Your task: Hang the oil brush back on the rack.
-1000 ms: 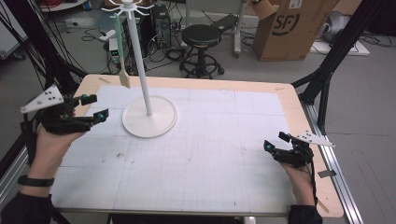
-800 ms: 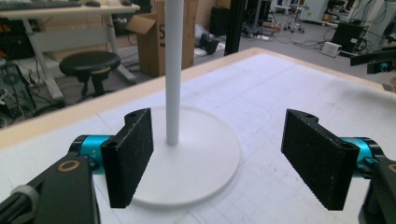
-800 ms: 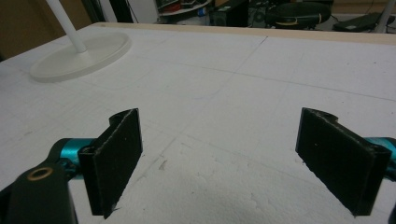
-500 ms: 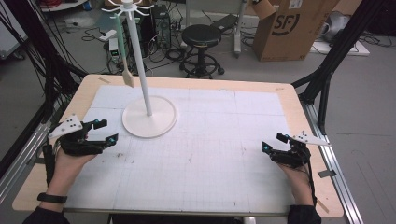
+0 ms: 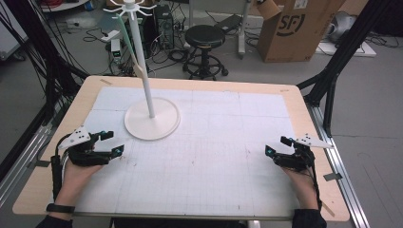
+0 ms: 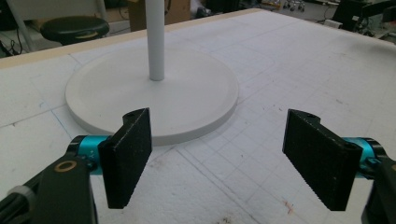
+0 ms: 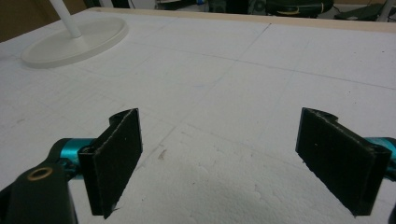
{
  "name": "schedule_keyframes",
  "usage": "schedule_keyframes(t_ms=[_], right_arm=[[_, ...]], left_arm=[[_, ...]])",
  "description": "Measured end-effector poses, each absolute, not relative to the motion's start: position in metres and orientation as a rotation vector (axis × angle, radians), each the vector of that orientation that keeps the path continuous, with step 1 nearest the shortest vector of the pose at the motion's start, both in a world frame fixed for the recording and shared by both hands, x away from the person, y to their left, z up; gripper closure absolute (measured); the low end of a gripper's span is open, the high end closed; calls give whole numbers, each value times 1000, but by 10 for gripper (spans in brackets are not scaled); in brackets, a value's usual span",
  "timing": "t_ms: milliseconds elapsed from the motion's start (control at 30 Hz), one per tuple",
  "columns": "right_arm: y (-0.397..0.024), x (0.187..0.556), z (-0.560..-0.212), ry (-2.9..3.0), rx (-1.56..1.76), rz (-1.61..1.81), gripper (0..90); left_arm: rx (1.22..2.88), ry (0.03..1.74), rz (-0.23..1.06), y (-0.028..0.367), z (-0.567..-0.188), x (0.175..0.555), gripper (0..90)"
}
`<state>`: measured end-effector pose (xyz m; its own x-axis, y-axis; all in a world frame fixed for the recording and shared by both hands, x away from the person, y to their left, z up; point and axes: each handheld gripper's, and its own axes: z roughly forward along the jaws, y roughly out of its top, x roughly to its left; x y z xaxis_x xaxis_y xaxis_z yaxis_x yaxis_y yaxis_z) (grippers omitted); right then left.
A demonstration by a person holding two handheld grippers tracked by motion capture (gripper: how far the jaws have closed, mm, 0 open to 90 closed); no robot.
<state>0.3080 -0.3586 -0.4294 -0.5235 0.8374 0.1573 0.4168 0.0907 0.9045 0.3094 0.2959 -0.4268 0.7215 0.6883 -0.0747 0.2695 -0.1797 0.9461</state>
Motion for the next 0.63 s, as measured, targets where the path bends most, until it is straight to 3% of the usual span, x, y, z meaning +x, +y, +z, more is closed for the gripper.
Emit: schedule_keyframes(t_ms=[633], right_arm=[[-357, 308, -431, 1992, 1227, 1393, 137]], left_arm=[[1707, 792, 467, 331, -422, 306, 238]])
